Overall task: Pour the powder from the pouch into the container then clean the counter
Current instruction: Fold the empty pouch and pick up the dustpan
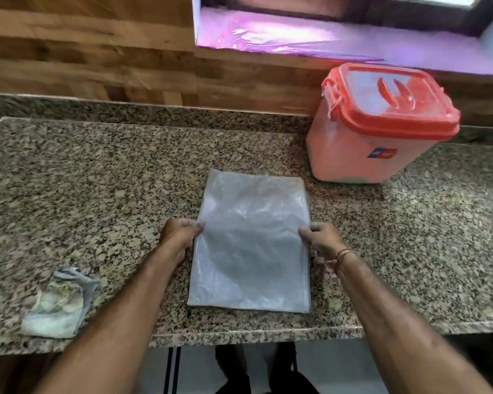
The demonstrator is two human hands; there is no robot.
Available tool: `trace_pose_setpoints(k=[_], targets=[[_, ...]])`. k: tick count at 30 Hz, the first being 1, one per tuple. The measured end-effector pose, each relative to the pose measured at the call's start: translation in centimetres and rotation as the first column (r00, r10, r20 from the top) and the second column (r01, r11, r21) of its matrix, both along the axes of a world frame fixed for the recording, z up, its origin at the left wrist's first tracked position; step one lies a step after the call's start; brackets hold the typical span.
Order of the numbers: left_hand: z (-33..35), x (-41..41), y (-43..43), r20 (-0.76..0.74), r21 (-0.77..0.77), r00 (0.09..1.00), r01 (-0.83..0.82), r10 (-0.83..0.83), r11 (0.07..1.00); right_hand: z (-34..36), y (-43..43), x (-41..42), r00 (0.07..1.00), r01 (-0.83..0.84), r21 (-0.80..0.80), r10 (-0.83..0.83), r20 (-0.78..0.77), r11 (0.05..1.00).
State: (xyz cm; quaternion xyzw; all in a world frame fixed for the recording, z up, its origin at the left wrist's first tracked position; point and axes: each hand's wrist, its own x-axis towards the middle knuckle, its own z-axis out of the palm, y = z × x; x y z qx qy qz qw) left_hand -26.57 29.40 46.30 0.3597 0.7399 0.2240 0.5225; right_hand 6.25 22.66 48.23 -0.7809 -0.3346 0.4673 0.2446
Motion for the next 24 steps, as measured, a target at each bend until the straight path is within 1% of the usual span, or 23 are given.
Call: trace_pose_setpoints(k=[2,5,7,8,10,13,14,15,17,18,19,20,21,22,23,24], targets=[[2.5,-0.4,0.7,0.073,0.079,0.996,-0.051,0.045,0.996,1.8,1.5,-0.6,0.989,0.074,0.072,-0.064,-0.136,0.995],[7.2,-1.1,1.9,0.160,0.255,0.983,-0.128,0.089,0.958,6.0,4.0,-2.3,0.929,0.219,0.184,-0.147,-0.339,0.958],[9.7,-1.5,1.8,0.199,0.334,0.975,-0.162,0.099,0.929,8.2,4.7,-3.1,0.902,0.263,0.231,-0.154,-0.404,0.937],[10.5,-1.7,1.5,0.204,0.353,0.974,-0.170,0.102,0.920,8.8,4.8,-3.3,0.898,0.270,0.245,-0.151,-0.413,0.931],[10.9,-2.1,0.0,0.157,0.355,0.982,-0.152,0.101,0.922,9.1,4.2,-3.6,0.903,0.270,0.274,-0.143,-0.406,0.923],[9.3,-2.7,-3.8,0.011,0.270,0.999,-0.049,0.048,0.962,6.9,1.7,-3.6,0.935,0.216,0.270,-0.119,-0.333,0.938],[8.4,-3.0,-5.3,-0.023,0.199,1.000,-0.002,0.007,0.980,5.9,0.6,-3.5,0.942,0.194,0.244,-0.110,-0.317,0.950],[7.5,-3.3,-6.6,-0.020,0.097,0.999,0.051,-0.049,0.994,4.7,-0.6,-3.4,0.945,0.177,0.214,-0.105,-0.310,0.961],[5.4,-3.6,-8.8,0.026,-0.117,0.986,0.165,-0.163,0.979,2.0,-2.6,-3.0,0.952,0.172,0.151,-0.124,-0.281,0.973],[4.4,-3.7,-9.5,-0.030,-0.163,0.980,0.189,-0.197,0.968,1.0,-3.5,-2.8,0.963,0.159,0.126,-0.126,-0.237,0.979],[3.3,-3.5,-10.0,-0.174,-0.143,0.961,0.193,-0.216,0.971,-0.1,-4.1,-2.6,0.979,0.129,0.116,-0.109,-0.170,0.985],[2.5,-3.3,-10.3,-0.366,-0.062,0.905,0.206,-0.214,0.977,-1.1,-4.5,-2.5,0.991,0.095,0.107,-0.084,-0.103,0.990],[1.7,-2.9,-10.0,-0.551,0.046,0.809,0.277,-0.206,0.960,-1.9,-4.9,-2.4,0.996,0.072,0.096,-0.067,-0.057,0.993],[1.1,-2.3,-9.7,-0.688,0.139,0.695,0.410,-0.210,0.901,-2.2,-4.9,-2.4,0.996,0.076,0.096,-0.072,-0.047,0.992],[1.0,-1.5,-9.1,-0.761,0.177,0.601,0.556,-0.245,0.812,-2.4,-4.9,-2.6,0.990,0.123,0.102,-0.114,-0.085,0.987],[1.0,-0.6,-8.4,-0.795,0.156,0.521,0.670,-0.310,0.726,-2.4,-4.9,-2.9,0.963,0.214,0.112,-0.191,-0.189,0.970]])
